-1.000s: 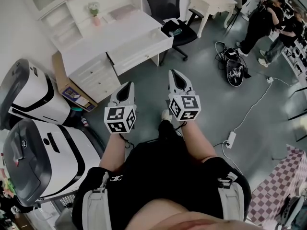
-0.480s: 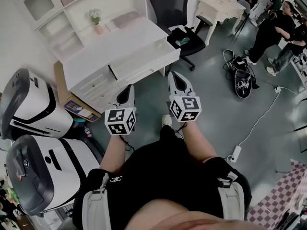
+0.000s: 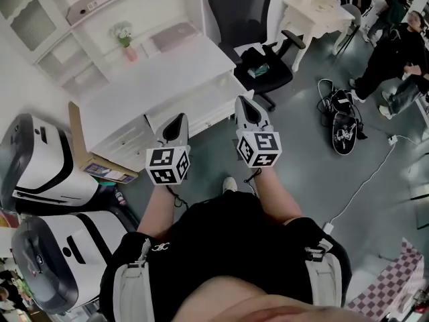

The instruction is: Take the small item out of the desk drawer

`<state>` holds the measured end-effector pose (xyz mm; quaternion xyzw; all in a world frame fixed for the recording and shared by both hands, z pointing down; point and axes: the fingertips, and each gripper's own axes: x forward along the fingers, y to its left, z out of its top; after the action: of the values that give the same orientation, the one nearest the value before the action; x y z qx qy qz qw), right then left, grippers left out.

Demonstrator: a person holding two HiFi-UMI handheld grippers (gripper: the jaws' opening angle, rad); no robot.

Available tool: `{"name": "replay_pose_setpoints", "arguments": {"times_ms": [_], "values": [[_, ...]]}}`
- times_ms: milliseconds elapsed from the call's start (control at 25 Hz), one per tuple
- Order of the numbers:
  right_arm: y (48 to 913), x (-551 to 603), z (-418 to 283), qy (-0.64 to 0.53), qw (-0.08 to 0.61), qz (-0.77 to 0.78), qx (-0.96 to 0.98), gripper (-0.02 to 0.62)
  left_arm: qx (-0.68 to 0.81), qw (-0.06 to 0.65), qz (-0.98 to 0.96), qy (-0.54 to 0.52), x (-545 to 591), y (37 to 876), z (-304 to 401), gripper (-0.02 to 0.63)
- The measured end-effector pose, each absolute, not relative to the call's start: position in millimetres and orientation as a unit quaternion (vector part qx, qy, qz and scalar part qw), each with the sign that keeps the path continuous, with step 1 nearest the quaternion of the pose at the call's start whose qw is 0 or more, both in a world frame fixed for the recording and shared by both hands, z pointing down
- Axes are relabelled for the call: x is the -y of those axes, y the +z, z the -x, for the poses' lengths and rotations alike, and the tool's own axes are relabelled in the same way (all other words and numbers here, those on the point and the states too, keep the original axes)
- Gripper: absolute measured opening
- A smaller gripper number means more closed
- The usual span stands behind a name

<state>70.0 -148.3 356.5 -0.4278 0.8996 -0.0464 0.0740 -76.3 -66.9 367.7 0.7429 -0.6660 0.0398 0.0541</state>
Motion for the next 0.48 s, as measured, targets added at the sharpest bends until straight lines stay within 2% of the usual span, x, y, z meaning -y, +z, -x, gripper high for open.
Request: {"name": "replay_pose_setpoints", "arguments": {"times_ms": [480], "values": [[378,296,-46,-0.084,0.043,0.42,-0.903,-0.003,0.676,0.088,-0.729,0.053,205,381,99,0.014]]}}
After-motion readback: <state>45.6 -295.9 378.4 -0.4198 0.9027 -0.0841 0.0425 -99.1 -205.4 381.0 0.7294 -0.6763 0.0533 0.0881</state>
